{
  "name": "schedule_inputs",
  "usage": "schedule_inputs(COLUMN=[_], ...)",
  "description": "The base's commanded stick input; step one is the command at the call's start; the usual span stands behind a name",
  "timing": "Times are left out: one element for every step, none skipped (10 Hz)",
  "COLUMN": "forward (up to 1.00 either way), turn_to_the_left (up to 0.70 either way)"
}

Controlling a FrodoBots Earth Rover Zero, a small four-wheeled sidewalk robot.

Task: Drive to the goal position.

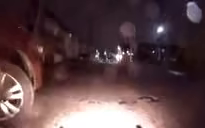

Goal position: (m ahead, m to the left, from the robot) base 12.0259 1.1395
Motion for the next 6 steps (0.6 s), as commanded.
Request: schedule_inputs(forward=[0.70,0.70,0.70,0.70,0.70,0.70], turn_to_the_left=[0.00,0.00,0.00,0.00,0.00,0.00])
